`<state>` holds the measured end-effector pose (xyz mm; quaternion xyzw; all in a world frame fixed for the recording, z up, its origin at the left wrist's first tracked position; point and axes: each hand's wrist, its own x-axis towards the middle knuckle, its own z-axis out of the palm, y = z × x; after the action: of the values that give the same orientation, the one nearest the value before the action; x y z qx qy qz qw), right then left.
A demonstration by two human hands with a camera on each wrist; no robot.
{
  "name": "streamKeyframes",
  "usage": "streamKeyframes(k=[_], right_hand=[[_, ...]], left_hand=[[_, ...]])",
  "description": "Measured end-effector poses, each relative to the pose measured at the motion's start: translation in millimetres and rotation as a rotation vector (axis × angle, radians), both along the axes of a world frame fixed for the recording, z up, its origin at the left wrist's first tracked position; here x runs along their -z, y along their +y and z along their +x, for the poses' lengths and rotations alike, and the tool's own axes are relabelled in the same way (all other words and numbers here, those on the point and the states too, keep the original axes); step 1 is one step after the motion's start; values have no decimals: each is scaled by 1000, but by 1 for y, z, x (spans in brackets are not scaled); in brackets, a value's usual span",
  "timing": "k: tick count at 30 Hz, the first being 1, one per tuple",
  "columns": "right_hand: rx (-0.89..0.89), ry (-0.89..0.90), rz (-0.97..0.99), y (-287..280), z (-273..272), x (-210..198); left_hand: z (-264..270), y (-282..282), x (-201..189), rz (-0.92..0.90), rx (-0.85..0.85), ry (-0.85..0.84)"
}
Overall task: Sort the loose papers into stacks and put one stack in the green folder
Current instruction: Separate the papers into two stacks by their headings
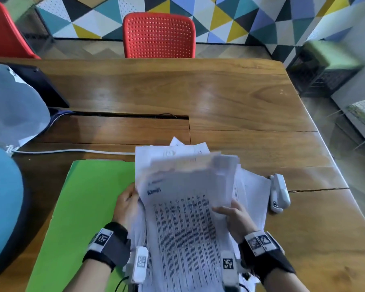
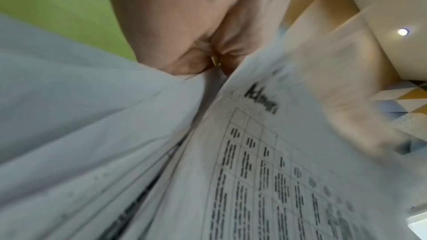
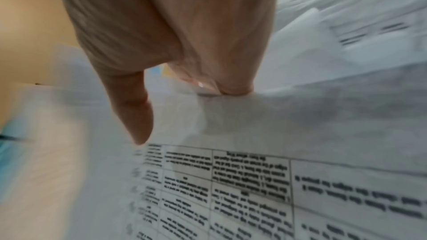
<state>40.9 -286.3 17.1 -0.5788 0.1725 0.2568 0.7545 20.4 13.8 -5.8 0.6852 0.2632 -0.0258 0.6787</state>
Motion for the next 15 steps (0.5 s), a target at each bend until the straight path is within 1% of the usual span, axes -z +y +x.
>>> streamKeyframes(k=[2, 4, 8, 10, 12, 14, 15], right_hand=[[-60, 18, -20, 7, 8, 0], [-141, 59, -92, 15, 16, -5], [-205, 117, -189, 22, 20, -11], [-201, 138, -163, 23, 17, -17], [-189, 155, -73, 22, 12, -24], [-171, 147, 8, 18, 5, -28], [-155, 133, 44, 15, 1, -28]], left_hand=[[-1, 2, 1, -70, -53, 32], [-1, 2, 1, -118, -68, 67], [-3, -2, -14, -123, -61, 51], [-5, -4, -23, -61, -95, 17], [-9, -7, -32, 13, -112, -29], [-15, -7, -41, 18, -130, -68], [-18, -5, -44, -9, -133, -96]])
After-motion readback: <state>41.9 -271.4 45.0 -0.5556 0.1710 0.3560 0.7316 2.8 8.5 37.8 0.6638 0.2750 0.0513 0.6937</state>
